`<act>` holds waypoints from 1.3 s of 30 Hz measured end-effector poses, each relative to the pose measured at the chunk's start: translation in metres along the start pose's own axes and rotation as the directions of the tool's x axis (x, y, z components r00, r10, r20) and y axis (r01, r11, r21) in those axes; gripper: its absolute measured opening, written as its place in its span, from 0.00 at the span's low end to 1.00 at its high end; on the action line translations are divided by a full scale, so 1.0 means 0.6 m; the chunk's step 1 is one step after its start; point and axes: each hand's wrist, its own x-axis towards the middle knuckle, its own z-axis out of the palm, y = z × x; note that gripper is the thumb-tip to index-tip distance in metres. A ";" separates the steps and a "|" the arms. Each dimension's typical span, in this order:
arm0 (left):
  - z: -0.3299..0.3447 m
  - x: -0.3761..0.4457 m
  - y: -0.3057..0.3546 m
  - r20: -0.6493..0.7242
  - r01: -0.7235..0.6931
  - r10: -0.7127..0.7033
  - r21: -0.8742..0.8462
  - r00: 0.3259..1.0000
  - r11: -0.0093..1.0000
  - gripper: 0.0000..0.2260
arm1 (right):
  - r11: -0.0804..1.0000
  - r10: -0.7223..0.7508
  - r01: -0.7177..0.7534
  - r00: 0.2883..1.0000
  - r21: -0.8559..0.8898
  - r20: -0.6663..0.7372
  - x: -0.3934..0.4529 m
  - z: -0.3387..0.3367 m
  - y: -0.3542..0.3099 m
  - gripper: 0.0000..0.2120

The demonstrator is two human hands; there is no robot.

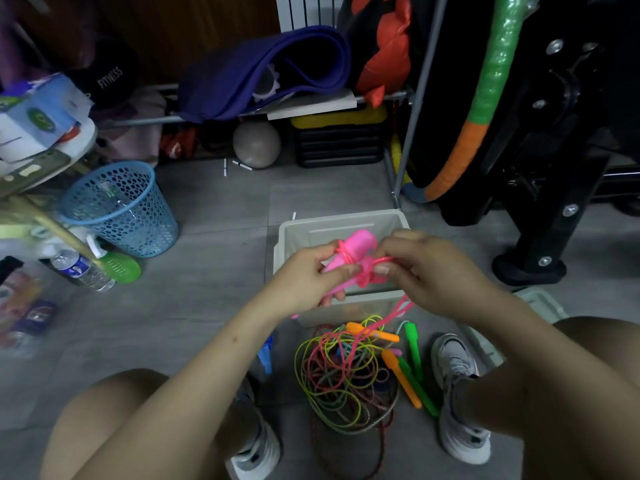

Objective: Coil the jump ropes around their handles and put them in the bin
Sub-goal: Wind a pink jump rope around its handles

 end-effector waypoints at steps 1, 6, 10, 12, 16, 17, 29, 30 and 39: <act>0.000 -0.001 0.001 0.053 -0.017 0.016 0.018 0.998 1.000 0.05 | 1.000 -0.005 0.005 0.999 -0.006 -0.032 0.003 0.002 0.003 0.11; -0.002 -0.013 0.014 0.259 -0.041 0.021 0.074 0.966 0.996 0.05 | 0.997 -0.018 0.027 0.991 0.067 -0.132 0.011 0.011 -0.001 0.12; -0.005 -0.020 0.028 0.341 -0.052 0.021 0.080 0.940 0.995 0.04 | 0.968 0.083 -0.045 0.986 0.248 -0.146 0.019 0.004 -0.005 0.07; -0.005 -0.024 0.030 0.364 -0.052 0.006 0.118 0.932 0.992 0.06 | 0.960 0.088 -0.057 0.991 0.273 -0.103 0.023 0.003 -0.006 0.06; 0.006 -0.033 0.030 0.381 -0.085 0.002 0.201 0.925 0.976 0.10 | 0.890 0.154 -0.164 0.986 0.426 0.058 0.023 0.009 -0.007 0.08; 0.007 -0.036 0.031 0.384 -0.087 0.002 0.204 0.923 0.975 0.11 | 0.837 0.195 -0.236 0.972 0.493 0.134 0.023 0.007 -0.005 0.09; 0.011 -0.037 0.029 0.347 -0.072 0.072 -0.012 0.935 0.997 0.12 | 0.421 0.346 -0.582 0.812 0.696 0.470 0.023 0.006 0.008 0.11; 0.013 -0.035 0.024 0.329 -0.062 0.055 0.010 0.943 0.998 0.16 | 0.446 0.346 -0.587 0.809 0.675 0.475 0.022 0.005 0.007 0.11; -0.007 -0.033 0.014 0.233 -0.064 0.079 -0.071 0.969 0.995 0.28 | 0.429 0.307 -0.600 0.800 0.675 0.515 0.005 0.010 0.004 0.35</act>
